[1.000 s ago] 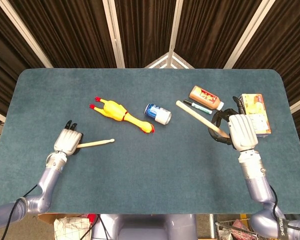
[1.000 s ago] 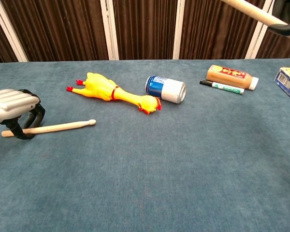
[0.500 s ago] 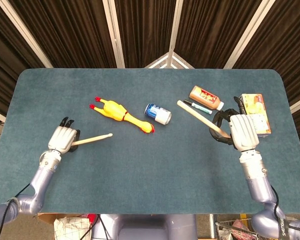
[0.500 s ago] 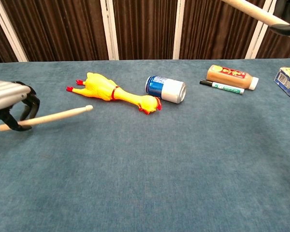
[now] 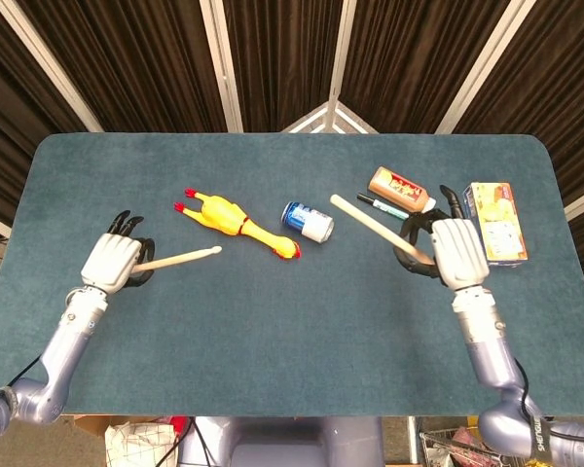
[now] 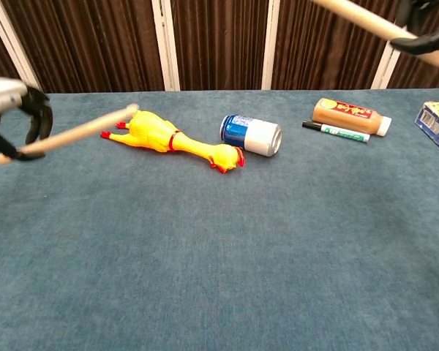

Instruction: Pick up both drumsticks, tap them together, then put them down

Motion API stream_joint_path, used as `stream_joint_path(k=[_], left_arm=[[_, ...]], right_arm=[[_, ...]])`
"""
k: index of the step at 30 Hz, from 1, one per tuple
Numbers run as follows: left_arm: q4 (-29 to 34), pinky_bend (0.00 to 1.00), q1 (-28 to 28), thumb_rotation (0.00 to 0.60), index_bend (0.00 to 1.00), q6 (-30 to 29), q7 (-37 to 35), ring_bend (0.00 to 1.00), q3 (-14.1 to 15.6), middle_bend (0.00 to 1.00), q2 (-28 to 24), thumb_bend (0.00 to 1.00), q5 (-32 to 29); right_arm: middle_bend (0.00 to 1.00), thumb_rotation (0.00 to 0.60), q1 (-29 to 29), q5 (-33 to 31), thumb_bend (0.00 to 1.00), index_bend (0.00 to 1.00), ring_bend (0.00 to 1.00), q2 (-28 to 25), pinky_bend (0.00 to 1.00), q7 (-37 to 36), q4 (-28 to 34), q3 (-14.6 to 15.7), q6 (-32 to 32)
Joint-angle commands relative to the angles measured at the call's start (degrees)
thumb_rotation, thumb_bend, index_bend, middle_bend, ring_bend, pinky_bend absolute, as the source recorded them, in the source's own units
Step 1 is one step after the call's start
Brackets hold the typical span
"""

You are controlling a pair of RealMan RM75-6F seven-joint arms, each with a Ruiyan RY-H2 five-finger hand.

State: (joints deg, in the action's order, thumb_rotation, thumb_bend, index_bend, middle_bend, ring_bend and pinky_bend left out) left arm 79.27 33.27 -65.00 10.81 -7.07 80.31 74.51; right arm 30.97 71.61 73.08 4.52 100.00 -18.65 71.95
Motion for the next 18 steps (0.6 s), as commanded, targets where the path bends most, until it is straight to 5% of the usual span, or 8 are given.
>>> stream_joint_path(k=[1, 18], left_arm=[[6.11, 0.0, -0.4, 0.6, 0.63, -2.36, -3.86, 0.13, -1.49, 0.62, -4.3, 0.46, 2.97], [11.77, 0.0, 2.1, 0.6, 0.63, -2.27, -4.75, 0.13, -4.8, 0.62, -1.19, 0.45, 2.35]], right_arm=[[0.66, 0.6, 1.52, -1.03, 0.46, 0.69, 0.44, 1.6, 0.0, 0.89, -0.92, -0.49, -1.33], [0.66, 0.6, 10.35, -10.09, 0.47, 0.69, 0.45, 9.15, 0.0, 2.08, -5.74, -6.2, -7.48]])
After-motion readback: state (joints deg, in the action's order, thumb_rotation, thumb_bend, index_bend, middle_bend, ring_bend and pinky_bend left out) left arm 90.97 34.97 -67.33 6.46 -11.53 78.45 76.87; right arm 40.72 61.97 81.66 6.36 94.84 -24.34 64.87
